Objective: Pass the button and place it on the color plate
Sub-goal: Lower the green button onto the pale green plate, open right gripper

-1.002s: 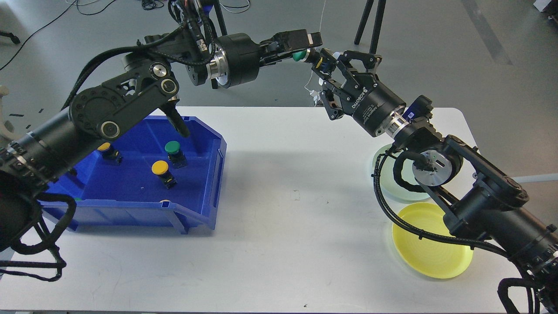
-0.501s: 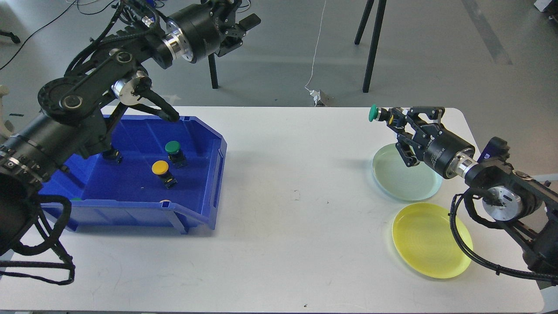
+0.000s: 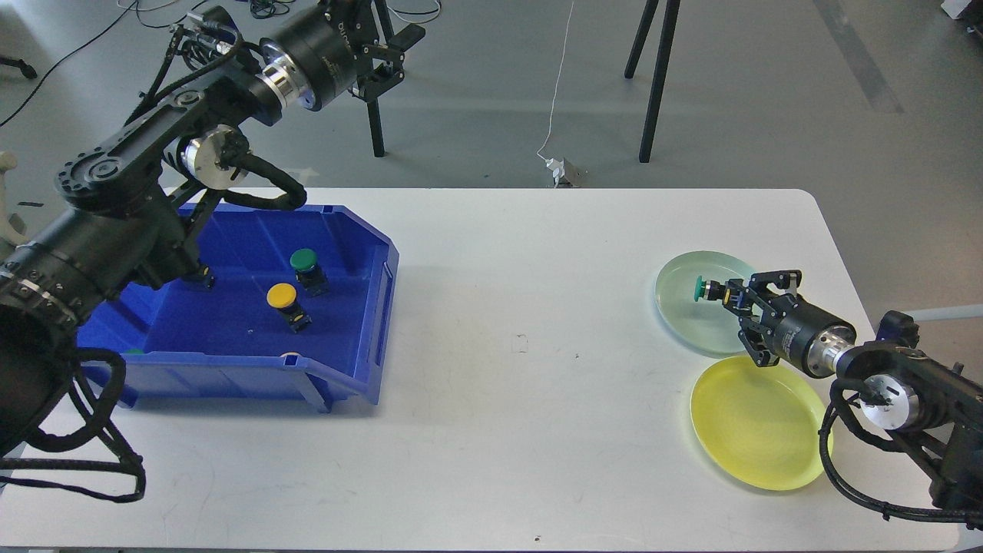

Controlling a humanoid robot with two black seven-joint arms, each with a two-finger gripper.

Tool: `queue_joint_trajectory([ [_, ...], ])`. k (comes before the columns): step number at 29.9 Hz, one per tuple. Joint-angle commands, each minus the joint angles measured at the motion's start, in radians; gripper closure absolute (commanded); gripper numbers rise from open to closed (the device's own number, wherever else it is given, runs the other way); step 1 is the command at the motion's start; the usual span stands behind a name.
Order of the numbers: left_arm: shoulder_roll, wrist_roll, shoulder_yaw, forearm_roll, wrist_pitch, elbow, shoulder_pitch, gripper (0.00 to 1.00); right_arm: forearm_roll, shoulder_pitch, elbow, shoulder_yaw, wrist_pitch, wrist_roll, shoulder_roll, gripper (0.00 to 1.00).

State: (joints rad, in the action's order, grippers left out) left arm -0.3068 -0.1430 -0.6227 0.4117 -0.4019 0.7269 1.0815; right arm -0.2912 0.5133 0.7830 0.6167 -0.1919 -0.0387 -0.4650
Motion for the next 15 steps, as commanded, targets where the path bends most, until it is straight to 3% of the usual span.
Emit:
queue_joint_trajectory([
  [1, 0.0, 0.0, 0.001, 0.001, 0.002, 0.0, 0.0, 0.01, 0.001, 0.008, -0.025, 0.0, 0.009, 0.0, 0.032, 0.7],
  [6, -0.002, 0.0, 0.003, 0.001, 0.0, 0.0, 0.0, 0.01, 0.004, 0.008, -0.047, 0.002, 0.011, 0.002, 0.034, 0.57],
  [8, -0.003, 0.003, 0.003, 0.001, -0.005, 0.0, 0.0, 0.01, 0.007, 0.01, -0.045, 0.005, 0.011, 0.002, 0.032, 0.48],
  [10, -0.003, 0.003, 0.004, 0.001, -0.005, 0.0, 0.0, 0.01, 0.007, 0.01, -0.045, 0.006, 0.006, 0.002, 0.029, 0.46],
  [15, -0.003, 0.003, 0.008, 0.002, -0.006, 0.0, 0.0, 0.01, 0.009, 0.008, -0.034, 0.008, 0.002, 0.0, 0.02, 0.27],
])
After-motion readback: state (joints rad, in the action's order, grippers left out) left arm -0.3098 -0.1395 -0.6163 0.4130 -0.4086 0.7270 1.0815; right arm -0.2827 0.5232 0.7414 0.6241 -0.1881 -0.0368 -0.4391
